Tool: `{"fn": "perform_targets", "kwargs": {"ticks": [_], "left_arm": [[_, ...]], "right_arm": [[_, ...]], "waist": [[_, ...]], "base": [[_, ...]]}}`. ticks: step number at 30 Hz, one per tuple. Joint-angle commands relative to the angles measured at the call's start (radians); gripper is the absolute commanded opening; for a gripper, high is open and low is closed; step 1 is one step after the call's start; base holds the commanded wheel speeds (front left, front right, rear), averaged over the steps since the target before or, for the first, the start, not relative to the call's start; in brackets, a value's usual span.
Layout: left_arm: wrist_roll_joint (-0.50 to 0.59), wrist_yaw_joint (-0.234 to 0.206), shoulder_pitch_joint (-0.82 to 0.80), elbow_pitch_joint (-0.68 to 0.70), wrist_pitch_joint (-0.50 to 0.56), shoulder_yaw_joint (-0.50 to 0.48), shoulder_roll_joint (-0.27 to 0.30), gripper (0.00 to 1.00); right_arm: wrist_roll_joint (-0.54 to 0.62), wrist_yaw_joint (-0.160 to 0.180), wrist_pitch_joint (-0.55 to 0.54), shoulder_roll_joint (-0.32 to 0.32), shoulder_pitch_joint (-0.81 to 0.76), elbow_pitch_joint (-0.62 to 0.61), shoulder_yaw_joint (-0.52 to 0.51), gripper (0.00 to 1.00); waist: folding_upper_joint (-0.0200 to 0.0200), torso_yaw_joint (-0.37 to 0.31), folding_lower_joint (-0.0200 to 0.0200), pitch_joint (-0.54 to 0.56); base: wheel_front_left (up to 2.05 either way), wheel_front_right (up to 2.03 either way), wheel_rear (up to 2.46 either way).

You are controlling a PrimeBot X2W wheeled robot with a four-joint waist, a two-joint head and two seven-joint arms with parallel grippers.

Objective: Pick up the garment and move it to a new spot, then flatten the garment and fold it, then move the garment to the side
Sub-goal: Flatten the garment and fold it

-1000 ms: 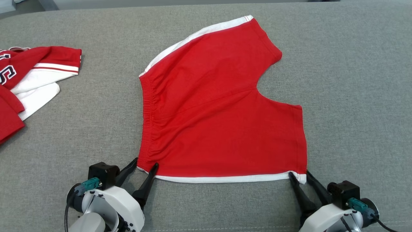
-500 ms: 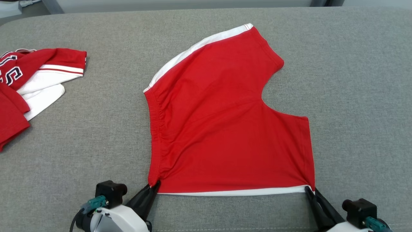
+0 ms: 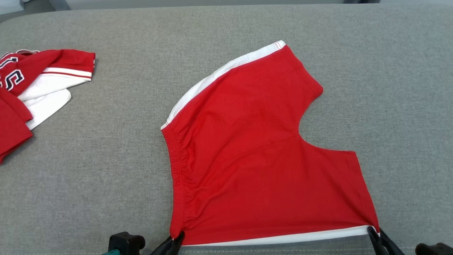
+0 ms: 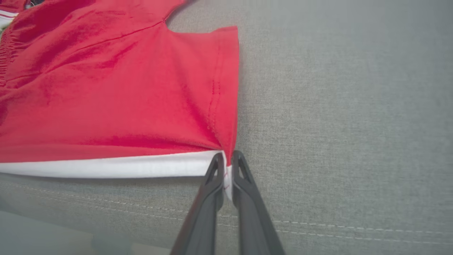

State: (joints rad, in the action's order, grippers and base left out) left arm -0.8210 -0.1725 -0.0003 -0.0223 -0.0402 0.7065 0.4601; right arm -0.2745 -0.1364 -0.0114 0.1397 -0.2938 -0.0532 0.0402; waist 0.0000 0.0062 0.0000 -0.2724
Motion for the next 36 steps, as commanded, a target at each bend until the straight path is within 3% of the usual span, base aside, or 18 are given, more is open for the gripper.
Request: {"fn": "perform_targets", "kwargs": {"ticks": [1,8,16,25,36], "left_arm": [[-0.006,-0.026,-0.005,0.026,-0.004,-0.047,0.044,0.00],[0.024,-0.039,-0.074,0.090,0.013,-0.060,0.063,0.00],[0.042,-0.003,-0.223,0.086,0.027,-0.080,0.053,0.00],[0.036,0.064,-0.399,-0.017,0.004,-0.101,-0.004,0.00],[0.020,0.161,-0.601,-0.199,-0.028,-0.103,-0.095,0.00]], "right_arm": [[0.007,0.006,-0.009,0.034,0.001,-0.045,-0.013,0.00],[0.008,0.006,-0.066,0.064,0.102,-0.129,-0.054,0.00],[-0.025,0.006,-0.124,0.159,0.387,-0.078,-0.018,0.00],[-0.079,0.006,-0.156,0.285,0.779,0.121,0.115,0.00],[-0.148,0.006,-0.152,0.341,1.152,0.422,0.317,0.00]], "waist": [[0.0000,0.003,0.0000,-0.002],[0.0000,0.030,0.0000,-0.032],[0.0000,0.059,0.0000,-0.083],[0.0000,0.115,0.0000,-0.150],[0.0000,0.179,0.0000,-0.228]], "base": [[0.00,0.00,0.00],[0.00,0.00,0.00],[0.00,0.00,0.00],[0.00,0.00,0.00],[0.00,0.00,0.00]]}}
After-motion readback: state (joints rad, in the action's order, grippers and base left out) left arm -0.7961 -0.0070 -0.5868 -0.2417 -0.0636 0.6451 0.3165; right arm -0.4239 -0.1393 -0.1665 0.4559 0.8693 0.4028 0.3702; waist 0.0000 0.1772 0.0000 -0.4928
